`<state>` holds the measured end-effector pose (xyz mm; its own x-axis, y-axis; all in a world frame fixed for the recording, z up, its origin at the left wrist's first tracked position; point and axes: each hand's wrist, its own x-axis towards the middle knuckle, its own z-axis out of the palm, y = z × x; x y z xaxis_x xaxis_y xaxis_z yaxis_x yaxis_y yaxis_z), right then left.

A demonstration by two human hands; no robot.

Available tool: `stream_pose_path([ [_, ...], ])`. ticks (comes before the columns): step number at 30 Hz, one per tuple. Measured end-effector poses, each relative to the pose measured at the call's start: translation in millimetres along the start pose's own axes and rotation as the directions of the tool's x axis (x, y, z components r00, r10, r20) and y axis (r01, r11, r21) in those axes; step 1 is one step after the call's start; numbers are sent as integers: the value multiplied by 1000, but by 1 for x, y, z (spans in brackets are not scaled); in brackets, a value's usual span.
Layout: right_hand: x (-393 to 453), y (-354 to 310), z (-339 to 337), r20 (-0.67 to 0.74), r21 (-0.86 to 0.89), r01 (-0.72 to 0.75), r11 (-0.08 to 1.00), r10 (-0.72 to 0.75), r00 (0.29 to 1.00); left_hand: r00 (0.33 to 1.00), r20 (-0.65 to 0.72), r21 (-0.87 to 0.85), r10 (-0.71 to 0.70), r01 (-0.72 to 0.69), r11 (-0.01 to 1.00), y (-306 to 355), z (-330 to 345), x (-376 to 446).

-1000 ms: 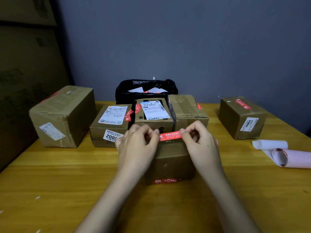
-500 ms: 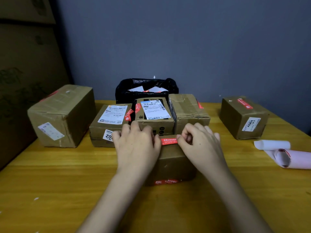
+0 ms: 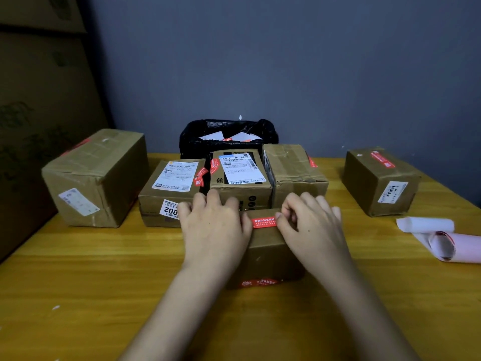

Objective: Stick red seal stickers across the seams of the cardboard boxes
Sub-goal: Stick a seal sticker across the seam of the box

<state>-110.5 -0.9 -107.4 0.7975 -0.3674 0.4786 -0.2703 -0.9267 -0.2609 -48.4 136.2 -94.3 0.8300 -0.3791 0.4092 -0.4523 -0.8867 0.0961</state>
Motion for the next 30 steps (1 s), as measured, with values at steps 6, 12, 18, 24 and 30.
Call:
stream_pose_path([
  [6,0,1,-1,20,-4,10,1000,-10,1000,1000,18,15,3,-3,1000,1,0,1],
  [12,3,1,-2,56,22,-14,1000,13,998,1000,-22,16,13,-13,1000,1,3,1],
  [18,3,1,-1,38,101,-52,994,48,998,997,-77,38,21,-19,999,3,5,0],
  [24,0,1,-3,9,137,-70,988,69,998,991,-135,15,3,-1,1000,-1,3,-2],
  [30,-15,4,-13,-107,85,87,993,-78,991,955,-276,-51,107,-126,991,-8,6,-10],
])
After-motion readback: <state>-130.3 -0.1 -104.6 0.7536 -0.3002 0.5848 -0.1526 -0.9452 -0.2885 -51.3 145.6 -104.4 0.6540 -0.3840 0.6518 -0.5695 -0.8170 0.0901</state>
